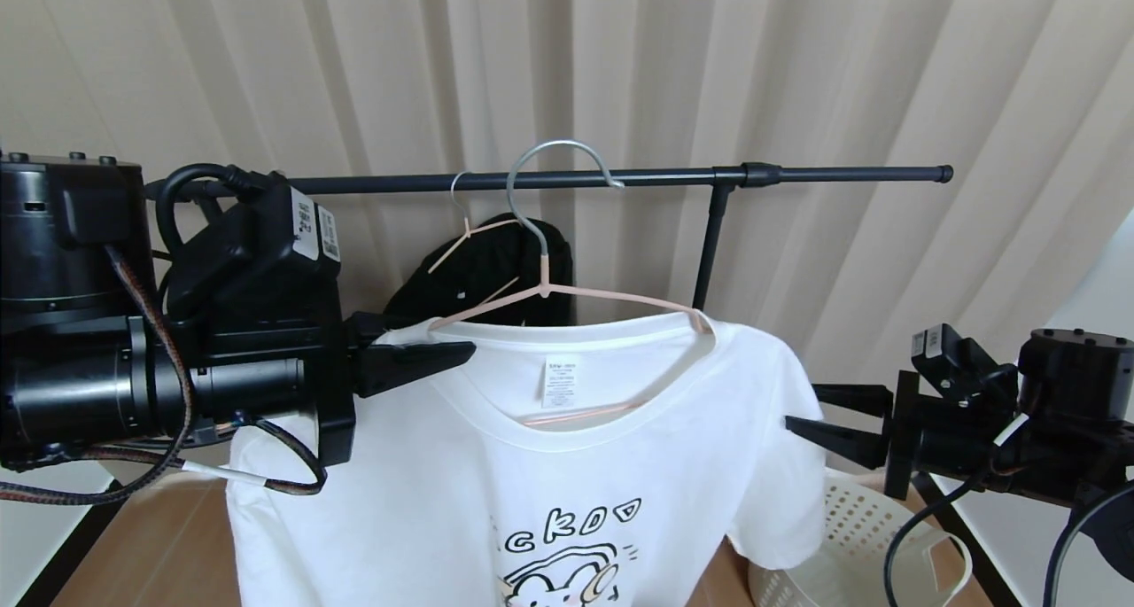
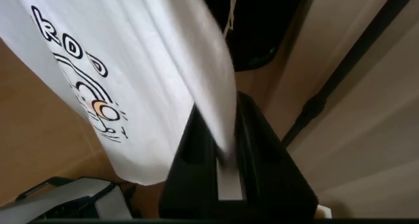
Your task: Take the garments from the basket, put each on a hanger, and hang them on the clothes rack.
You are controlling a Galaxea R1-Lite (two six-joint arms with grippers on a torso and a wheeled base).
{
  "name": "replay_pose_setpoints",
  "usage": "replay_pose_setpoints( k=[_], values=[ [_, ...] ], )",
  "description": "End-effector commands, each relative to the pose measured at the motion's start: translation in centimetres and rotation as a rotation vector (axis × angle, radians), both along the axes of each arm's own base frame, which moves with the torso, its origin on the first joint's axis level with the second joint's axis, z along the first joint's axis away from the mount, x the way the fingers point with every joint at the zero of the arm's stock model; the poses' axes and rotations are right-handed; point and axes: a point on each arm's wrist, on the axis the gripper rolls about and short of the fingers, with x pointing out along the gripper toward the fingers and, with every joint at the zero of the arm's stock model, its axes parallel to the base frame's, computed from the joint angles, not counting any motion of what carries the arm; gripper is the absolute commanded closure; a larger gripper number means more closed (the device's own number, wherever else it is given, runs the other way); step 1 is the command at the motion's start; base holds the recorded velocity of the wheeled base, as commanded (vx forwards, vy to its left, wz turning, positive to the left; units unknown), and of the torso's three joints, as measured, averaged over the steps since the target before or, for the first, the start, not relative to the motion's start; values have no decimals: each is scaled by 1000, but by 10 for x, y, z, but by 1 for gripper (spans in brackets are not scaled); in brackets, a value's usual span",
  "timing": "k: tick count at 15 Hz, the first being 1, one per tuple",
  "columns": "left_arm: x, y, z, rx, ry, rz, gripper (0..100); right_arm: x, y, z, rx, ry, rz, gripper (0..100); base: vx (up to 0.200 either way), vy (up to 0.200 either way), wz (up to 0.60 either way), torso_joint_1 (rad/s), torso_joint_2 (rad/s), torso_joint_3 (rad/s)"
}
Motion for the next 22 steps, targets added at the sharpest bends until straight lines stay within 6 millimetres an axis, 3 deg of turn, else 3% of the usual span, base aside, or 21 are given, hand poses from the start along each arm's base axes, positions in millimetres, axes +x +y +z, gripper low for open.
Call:
replay_pose_setpoints(
  k=[1,7,14,22],
  values=[
    [1,0,-1,-1,5,5,100,-2,0,5,0,-21,3,0,0,0,0,0,0,0],
    [46,-16,-17,-44,115,246,100,-11,1,26,12,-88,1,0,0,0,0,0,0,0],
    [96,-46,-34,-108,160,428,100,-10,1,25,6,-85,-15,0,0,0,0,0,0,0],
    [127,-69,-37,-196,206,540,100,-10,1,25,5,-85,-17,0,0,0,0,0,0,0]
  ],
)
